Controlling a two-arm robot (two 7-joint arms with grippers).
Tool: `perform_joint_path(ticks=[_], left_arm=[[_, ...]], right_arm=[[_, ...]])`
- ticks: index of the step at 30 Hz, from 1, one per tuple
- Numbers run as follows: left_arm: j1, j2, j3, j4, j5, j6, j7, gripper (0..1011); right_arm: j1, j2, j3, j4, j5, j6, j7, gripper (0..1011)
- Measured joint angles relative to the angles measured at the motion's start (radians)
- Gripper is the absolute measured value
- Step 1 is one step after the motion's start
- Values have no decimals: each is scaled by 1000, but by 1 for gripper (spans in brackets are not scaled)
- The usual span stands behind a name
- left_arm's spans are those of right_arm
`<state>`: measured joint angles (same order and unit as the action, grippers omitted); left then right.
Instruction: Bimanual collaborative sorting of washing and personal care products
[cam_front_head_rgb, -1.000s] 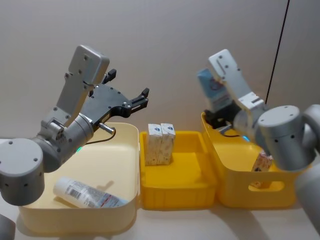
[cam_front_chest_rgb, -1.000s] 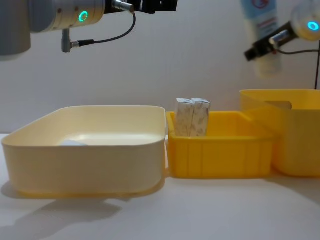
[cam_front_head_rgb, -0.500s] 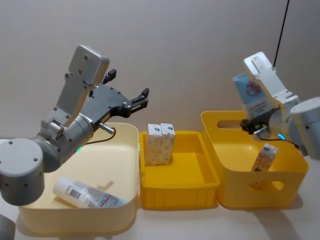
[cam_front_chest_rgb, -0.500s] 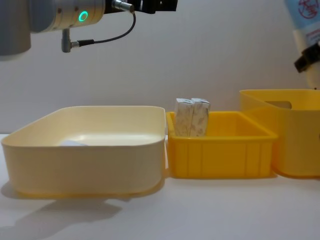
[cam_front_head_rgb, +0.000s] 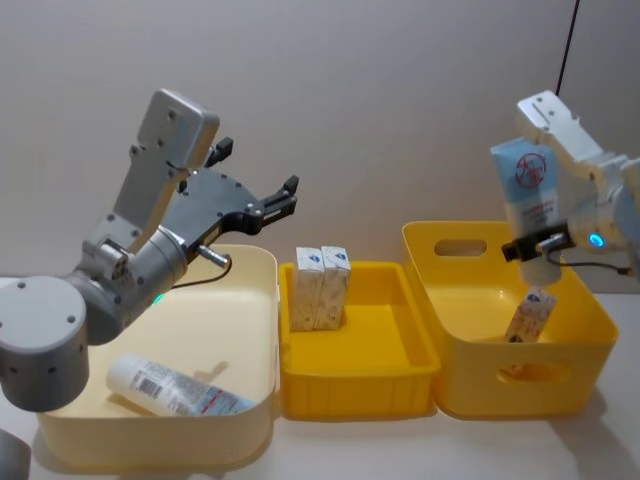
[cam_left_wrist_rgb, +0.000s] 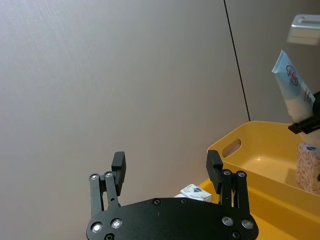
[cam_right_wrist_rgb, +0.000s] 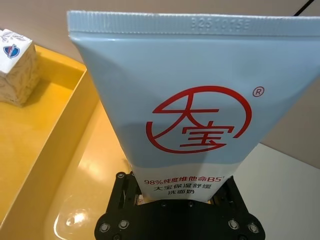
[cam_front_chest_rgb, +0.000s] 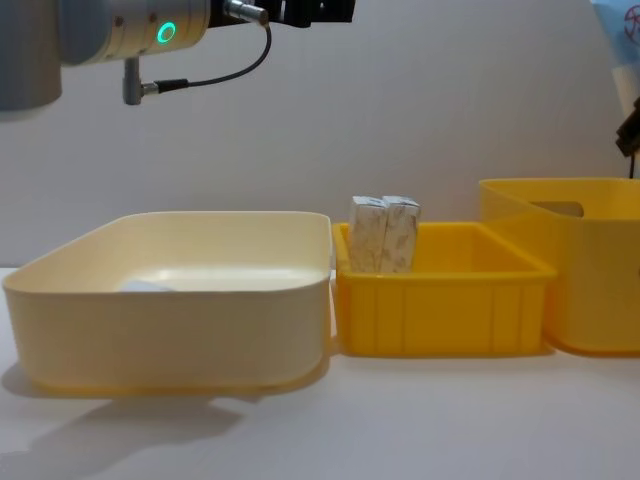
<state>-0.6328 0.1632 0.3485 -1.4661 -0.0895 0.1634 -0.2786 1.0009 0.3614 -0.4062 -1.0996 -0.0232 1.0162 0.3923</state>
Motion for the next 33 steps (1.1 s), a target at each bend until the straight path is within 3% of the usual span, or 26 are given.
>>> perform_joint_path(ticks=[2,8,18,33], left_arm=[[0,0,0,0,0,0,0,1004],[0,0,0,0,0,0,0,1003],[0,0,0,0,0,0,0,1004],[0,0,0,0,0,0,0,1003]], right_arm=[[31,1,-8,41,5,2,28,582],[84,2,-21,110,15,7,78,757],[130,3,-30,168,23,10,119,1000],[160,5,-38,207,28,12,147,1001]])
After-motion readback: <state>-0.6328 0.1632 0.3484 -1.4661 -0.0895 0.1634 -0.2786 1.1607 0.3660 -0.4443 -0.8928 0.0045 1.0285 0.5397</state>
